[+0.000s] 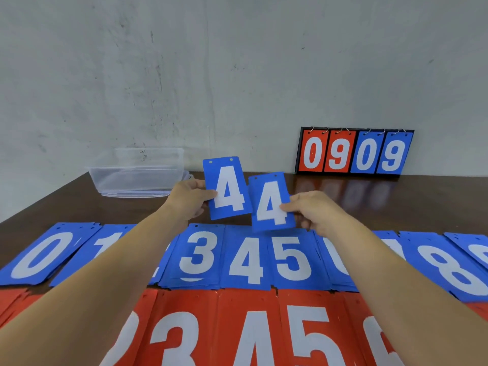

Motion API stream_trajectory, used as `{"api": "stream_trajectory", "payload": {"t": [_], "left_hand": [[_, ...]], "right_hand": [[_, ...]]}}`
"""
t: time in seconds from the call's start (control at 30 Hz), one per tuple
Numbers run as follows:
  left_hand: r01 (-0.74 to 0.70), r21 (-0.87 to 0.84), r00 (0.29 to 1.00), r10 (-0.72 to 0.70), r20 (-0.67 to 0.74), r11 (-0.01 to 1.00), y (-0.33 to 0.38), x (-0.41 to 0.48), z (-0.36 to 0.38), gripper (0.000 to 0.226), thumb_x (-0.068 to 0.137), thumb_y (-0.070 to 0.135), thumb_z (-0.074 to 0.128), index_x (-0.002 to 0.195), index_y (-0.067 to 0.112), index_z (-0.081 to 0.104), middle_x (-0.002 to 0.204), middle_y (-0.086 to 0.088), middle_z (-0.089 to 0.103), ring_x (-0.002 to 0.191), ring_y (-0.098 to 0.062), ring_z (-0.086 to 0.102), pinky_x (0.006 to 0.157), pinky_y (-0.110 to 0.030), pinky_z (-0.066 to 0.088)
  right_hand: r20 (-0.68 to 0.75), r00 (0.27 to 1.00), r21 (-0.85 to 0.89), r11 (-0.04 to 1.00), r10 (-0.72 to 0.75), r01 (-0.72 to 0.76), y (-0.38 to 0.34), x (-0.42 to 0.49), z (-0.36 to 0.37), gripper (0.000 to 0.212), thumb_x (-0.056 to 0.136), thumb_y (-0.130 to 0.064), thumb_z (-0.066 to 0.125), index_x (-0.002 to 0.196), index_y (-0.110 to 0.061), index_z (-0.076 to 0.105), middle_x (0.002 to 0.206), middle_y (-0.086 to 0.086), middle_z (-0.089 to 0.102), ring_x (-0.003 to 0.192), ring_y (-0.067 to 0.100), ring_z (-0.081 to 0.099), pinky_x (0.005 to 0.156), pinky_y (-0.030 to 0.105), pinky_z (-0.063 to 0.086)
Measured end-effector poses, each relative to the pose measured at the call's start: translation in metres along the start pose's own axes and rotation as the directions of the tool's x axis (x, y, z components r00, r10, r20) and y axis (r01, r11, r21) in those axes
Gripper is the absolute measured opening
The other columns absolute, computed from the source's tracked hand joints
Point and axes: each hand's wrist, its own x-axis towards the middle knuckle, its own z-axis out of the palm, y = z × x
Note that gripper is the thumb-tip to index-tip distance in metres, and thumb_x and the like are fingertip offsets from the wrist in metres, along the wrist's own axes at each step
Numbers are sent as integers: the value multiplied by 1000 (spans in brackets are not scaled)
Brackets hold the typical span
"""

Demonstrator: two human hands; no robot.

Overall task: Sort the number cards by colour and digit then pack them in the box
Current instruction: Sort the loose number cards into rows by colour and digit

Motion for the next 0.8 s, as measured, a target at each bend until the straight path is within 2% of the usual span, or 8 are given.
{"api": "stream_trajectory", "payload": {"t": [0.07, 0.17, 0.33, 0.4, 0.5, 0.6, 0.67, 0.8], "left_hand": [[33, -10, 999, -32, 35, 999, -4, -3, -9, 14, 91, 10, 63, 105, 9, 67, 102, -11, 72, 76, -17, 55, 57, -22, 42], [93, 2, 991, -93, 95, 996, -12, -9, -17, 15, 91, 9, 63, 105, 10, 67, 102, -11, 73, 81, -19, 56, 61, -22, 44], [139, 17, 975, -140, 170, 990, -21, -21, -24, 15, 89, 6, 65, 104, 8, 68, 101, -11, 74, 73, -15, 57, 62, -22, 46], [130, 36, 970, -134, 205, 991, -25, -25, -26, 17, 89, 6, 65, 106, 7, 67, 101, -12, 74, 72, -15, 58, 60, -22, 46], [117, 65, 958, -130, 255, 991, -30, -32, -26, 17, 89, 6, 65, 106, 9, 67, 100, -12, 74, 79, -19, 62, 70, -26, 48], [110, 91, 948, -132, 291, 990, -31, -39, -24, 15, 89, 5, 65, 104, 9, 66, 93, -11, 75, 75, -20, 69, 68, -26, 54], [105, 116, 944, -135, 302, 988, -32, -43, -21, 16, 89, 6, 67, 104, 10, 66, 89, -9, 76, 80, -22, 71, 76, -30, 56], [69, 193, 939, -129, 319, 979, -31, -47, -10, 20, 85, 9, 71, 105, 9, 67, 88, -7, 76, 66, -14, 64, 60, -23, 47]], "right_hand": [[89, 996, -13, 1000, 28, -26, 4, -10, 12, 4, 83, -4, 70, 81, -5, 66, 72, 9, 67, 49, 13, 45, 41, 21, 28], [197, 979, -67, 997, 55, -43, 8, -27, 26, 13, 83, -3, 71, 72, -7, 64, 60, 3, 65, 43, 9, 48, 41, 19, 35], [226, 971, -248, 969, 75, -17, 16, -49, 38, 30, 80, -8, 76, 61, -9, 53, 54, 7, 63, 48, 15, 55, 43, 19, 38], [174, 982, -403, 915, 71, 5, 21, -52, 43, 33, 79, -14, 78, 59, -10, 52, 53, 7, 62, 50, 16, 56, 46, 21, 41], [81, 997, -634, 772, 14, 41, 26, -51, 50, 37, 74, -33, 81, 62, -13, 52, 55, 4, 58, 53, 17, 52, 59, 27, 47], [65, 995, -741, 663, -79, 101, 28, -53, 49, 49, 69, -52, 79, 58, -17, 46, 56, 1, 47, 58, 17, 45, 58, 30, 39], [52, 993, -711, 695, -102, 109, 29, -56, 43, 50, 71, -52, 78, 58, -16, 46, 55, 1, 46, 56, 17, 43, 55, 31, 36], [-55, 983, -530, 839, -178, 122, 30, -54, 19, 26, 82, -31, 74, 67, -12, 64, 60, 0, 63, 52, 12, 54, 59, 34, 48]]}}
